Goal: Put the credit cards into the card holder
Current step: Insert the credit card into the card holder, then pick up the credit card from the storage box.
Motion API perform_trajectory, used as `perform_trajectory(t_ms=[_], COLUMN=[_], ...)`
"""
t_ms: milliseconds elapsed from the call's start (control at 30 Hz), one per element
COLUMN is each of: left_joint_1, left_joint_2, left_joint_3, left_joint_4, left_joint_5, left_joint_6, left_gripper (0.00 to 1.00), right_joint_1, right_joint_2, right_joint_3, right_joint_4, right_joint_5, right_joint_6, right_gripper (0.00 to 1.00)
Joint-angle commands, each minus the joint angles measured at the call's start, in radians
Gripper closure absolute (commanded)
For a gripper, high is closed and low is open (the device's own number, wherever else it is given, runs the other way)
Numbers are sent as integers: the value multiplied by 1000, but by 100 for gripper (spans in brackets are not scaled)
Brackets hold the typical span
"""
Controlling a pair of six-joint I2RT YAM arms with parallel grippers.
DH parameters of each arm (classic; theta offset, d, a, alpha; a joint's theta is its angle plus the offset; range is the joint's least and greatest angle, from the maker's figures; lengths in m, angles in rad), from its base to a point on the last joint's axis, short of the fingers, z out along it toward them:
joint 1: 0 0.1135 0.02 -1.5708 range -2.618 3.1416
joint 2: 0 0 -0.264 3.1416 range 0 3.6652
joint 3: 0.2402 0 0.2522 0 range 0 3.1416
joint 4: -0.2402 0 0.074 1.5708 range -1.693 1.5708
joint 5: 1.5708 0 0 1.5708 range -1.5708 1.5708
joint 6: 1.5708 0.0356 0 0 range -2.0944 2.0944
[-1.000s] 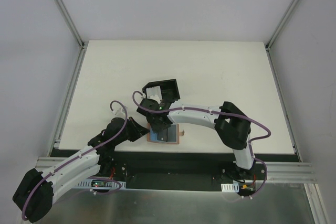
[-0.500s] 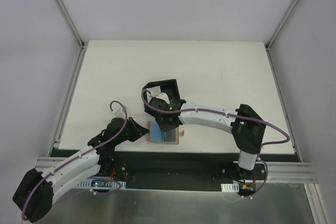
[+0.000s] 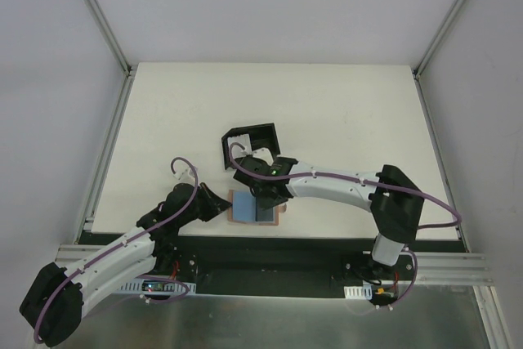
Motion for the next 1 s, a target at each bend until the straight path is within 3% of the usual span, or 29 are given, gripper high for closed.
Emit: perform_trajectory(t_ms=[0,367,700,967], left_joint_1=[4,4,18,54], left_joint_2=[-6,87,139,153], left_joint_3=[-10,-1,-14,-34], left_joint_4=[2,3,32,86], left_joint_5=[-31,-70,-131,-114], left_joint_6=[-22,-45,-97,-94], left_gripper=[100,100,100,100], right_joint_1=[-16,-192,-315,-372], right_joint_2=[-82,-129,54,186], right_joint_3=[13,71,247,318], right_joint_4=[1,249,301,364], right_joint_5=[34,-159,-277,-398], right_joint_6=[-19,-153,-176,-212], right_gripper=[63,57,46,43])
